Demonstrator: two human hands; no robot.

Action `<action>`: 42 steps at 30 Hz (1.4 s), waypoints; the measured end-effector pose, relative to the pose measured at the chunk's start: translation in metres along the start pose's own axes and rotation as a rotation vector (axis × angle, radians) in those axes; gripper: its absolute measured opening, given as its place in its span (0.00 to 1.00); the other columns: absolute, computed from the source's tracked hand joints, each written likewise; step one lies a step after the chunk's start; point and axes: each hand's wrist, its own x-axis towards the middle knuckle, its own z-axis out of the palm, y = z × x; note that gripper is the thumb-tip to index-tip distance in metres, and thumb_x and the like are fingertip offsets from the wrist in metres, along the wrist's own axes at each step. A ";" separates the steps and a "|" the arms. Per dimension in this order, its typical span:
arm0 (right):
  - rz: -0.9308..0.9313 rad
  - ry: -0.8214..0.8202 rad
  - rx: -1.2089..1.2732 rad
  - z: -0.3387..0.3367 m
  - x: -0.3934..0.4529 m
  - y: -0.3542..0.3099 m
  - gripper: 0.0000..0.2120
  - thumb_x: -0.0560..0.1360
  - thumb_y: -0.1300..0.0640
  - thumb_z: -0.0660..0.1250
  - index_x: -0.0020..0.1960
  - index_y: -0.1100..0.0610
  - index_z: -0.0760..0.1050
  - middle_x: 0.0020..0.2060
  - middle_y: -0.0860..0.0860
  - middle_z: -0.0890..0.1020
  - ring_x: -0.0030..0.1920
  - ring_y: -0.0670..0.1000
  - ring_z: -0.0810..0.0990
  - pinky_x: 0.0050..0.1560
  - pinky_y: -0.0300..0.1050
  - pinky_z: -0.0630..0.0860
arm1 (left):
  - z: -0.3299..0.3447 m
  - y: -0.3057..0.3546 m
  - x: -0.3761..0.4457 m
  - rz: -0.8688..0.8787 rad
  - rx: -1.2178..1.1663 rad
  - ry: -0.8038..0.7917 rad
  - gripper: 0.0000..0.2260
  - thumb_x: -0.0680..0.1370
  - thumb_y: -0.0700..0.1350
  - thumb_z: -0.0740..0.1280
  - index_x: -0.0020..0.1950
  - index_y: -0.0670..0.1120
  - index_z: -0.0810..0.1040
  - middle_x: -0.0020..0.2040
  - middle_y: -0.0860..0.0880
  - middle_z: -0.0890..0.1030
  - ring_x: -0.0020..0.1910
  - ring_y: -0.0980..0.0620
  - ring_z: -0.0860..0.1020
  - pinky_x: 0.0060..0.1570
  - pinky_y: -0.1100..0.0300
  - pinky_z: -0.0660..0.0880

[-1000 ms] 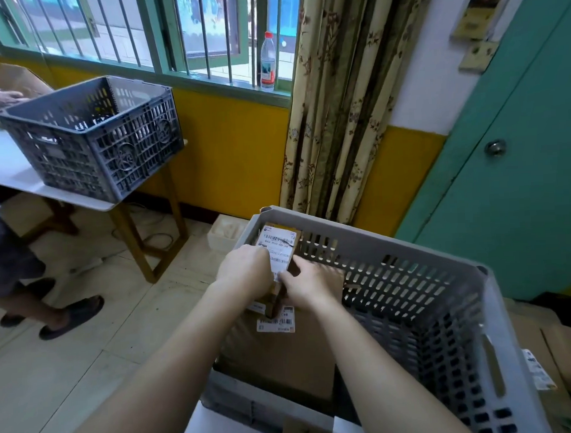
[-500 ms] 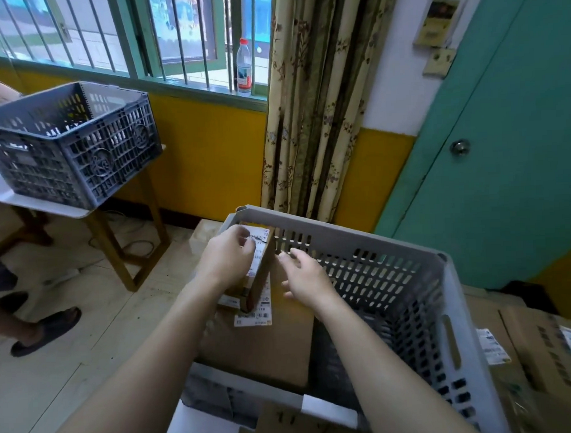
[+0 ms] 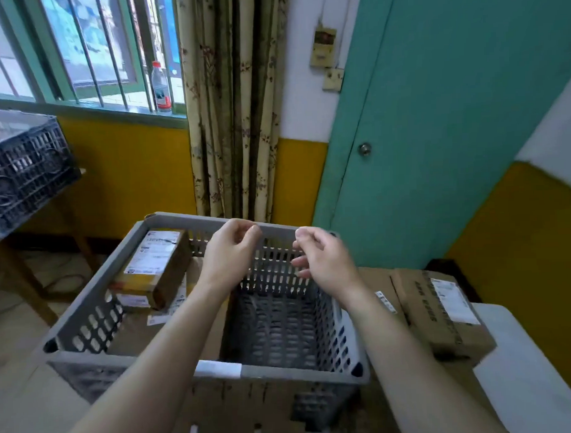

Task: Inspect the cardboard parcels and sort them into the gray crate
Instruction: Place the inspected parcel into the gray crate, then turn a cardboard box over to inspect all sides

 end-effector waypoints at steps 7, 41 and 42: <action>-0.019 0.076 -0.054 -0.110 -0.060 0.039 0.17 0.83 0.40 0.59 0.64 0.47 0.77 0.52 0.42 0.83 0.46 0.44 0.85 0.49 0.51 0.85 | 0.088 0.045 -0.070 -0.003 -0.075 -0.056 0.07 0.82 0.52 0.67 0.53 0.51 0.82 0.47 0.52 0.87 0.48 0.52 0.84 0.54 0.45 0.82; 0.522 0.254 -0.186 -0.277 -0.208 0.295 0.19 0.83 0.47 0.62 0.69 0.55 0.75 0.64 0.53 0.81 0.61 0.52 0.79 0.54 0.43 0.71 | 0.357 0.022 -0.279 -0.317 0.043 -0.470 0.19 0.86 0.52 0.59 0.76 0.50 0.69 0.71 0.51 0.75 0.63 0.57 0.72 0.59 0.60 0.68; 0.533 0.241 -0.179 -0.278 -0.209 0.299 0.19 0.83 0.47 0.63 0.70 0.55 0.74 0.65 0.53 0.81 0.62 0.52 0.78 0.54 0.42 0.71 | 0.361 0.018 -0.284 -0.339 0.041 -0.453 0.19 0.86 0.52 0.59 0.76 0.49 0.69 0.71 0.50 0.75 0.61 0.58 0.71 0.59 0.60 0.67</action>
